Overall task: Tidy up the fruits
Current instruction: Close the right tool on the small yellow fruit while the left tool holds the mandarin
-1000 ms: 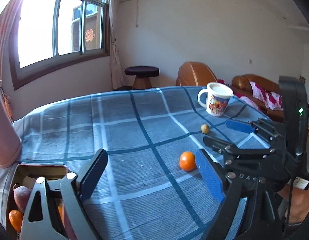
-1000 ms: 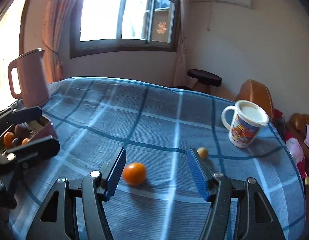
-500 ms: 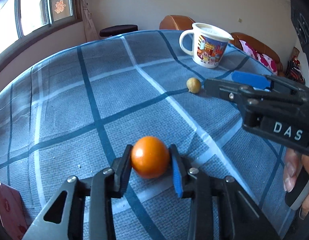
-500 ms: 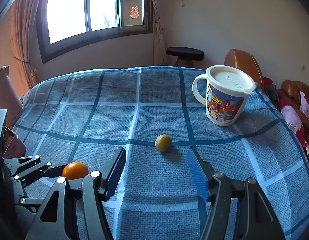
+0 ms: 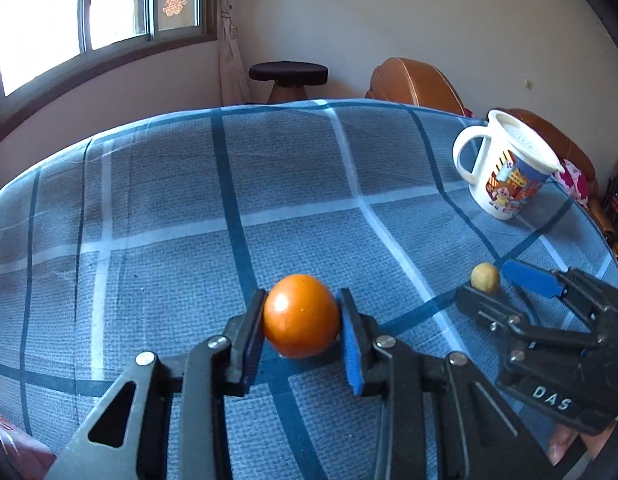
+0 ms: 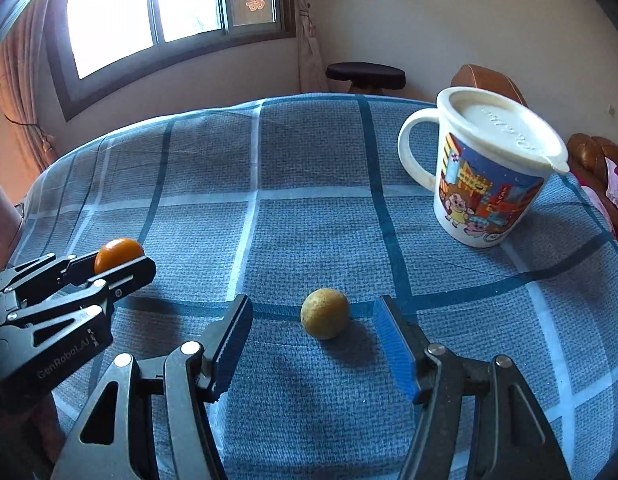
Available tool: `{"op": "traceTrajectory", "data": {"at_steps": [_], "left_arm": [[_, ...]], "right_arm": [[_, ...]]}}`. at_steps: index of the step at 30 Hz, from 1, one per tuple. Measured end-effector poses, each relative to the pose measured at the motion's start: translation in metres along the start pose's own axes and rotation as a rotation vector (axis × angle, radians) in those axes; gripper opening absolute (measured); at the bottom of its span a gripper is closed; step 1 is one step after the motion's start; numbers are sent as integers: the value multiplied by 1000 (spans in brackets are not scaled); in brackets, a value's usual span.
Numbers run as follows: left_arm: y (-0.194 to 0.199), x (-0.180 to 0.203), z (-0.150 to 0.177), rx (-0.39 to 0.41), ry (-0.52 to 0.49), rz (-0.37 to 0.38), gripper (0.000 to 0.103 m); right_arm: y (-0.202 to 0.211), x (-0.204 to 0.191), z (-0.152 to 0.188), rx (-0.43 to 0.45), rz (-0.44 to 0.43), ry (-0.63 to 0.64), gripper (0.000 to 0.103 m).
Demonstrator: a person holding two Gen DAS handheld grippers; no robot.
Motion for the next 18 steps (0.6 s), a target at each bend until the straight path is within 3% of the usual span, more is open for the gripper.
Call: {"op": "traceTrajectory", "data": {"at_steps": [8, 10, 12, 18], "left_arm": [[0, -10, 2, -3, 57, 54, 36], [3, -10, 1, 12, 59, 58, 36], [6, -9, 1, 27, 53, 63, 36], [18, -8, 1, 71, 35, 58, 36]], "right_arm": [[-8, 8, -2, -33, -41, -50, 52], [-8, 10, -2, -32, -33, -49, 44], [-6, 9, -2, -30, -46, -43, 29], [7, 3, 0, 17, -43, -17, 28]]}}
Point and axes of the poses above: each gripper's, at about its wrist camera, not at the fingertips, and y roughly against the way its jaws point, x to its right, z to its underside, the point moved 5 cm from there along -y, roughly the way its jaws point, and after that the axes turned 7 degrees about z, right-handed, at the moved point
